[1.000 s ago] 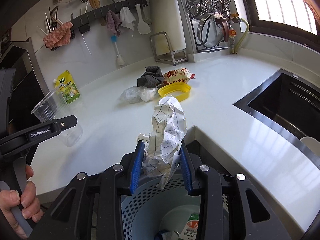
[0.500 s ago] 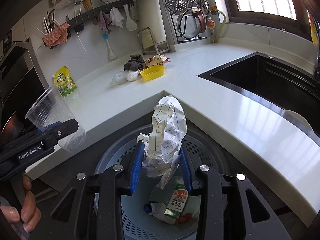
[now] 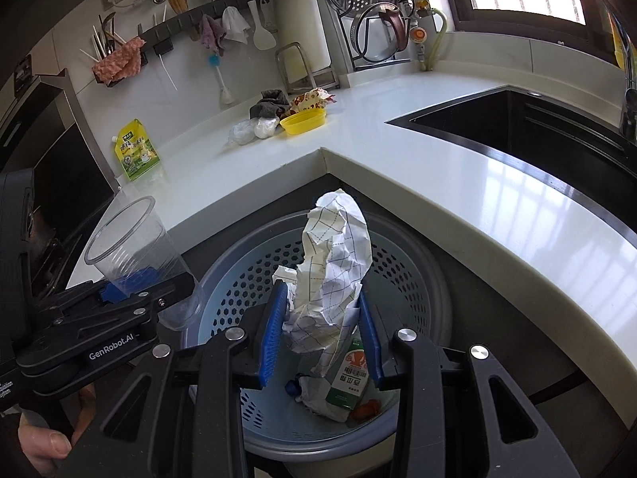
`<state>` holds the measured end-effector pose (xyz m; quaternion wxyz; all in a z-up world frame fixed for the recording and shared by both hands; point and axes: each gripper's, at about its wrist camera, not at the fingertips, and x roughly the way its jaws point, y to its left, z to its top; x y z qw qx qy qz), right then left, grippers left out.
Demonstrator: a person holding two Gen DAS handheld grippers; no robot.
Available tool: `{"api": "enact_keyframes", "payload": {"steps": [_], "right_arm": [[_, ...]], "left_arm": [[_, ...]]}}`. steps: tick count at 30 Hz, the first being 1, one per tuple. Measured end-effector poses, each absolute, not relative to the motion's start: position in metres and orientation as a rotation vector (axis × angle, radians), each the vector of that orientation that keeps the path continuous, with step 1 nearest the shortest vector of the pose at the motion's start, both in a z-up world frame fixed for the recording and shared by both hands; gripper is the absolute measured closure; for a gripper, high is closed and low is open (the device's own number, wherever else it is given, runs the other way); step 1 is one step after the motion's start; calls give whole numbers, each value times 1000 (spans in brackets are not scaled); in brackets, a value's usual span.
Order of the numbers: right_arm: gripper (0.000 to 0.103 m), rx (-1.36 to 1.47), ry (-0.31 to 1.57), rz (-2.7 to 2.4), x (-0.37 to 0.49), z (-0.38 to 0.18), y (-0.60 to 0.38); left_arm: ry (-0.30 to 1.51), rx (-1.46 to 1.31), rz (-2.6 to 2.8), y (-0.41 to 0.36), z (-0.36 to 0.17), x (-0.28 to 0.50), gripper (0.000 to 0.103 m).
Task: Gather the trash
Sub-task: 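Carry the checkered paper and clear cup over the grey basket with both tools, then open both tools to drop the paper and cup into the basket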
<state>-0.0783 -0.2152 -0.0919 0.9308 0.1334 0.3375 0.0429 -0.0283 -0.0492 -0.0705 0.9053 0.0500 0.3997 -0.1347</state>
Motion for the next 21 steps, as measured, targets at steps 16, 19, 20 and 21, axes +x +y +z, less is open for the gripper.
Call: {"api": "enact_keyframes", "payload": {"steps": [16,19,20,21], "right_arm": [[68,273,718,98,-74,-97,-213],[68,273,725,99,-73,-99,-213],[68,273,727,99,-72,-99,-213],[68,273,729,99,-72,-100,-213]], "left_arm": [[873,126,-290,-55,-83,-29,52],[884,125,-287,-54,-86,-27,52],[888,123,-286,-54,-87,-27,52],[891,121,-287,-53,-88,-26,52]]}}
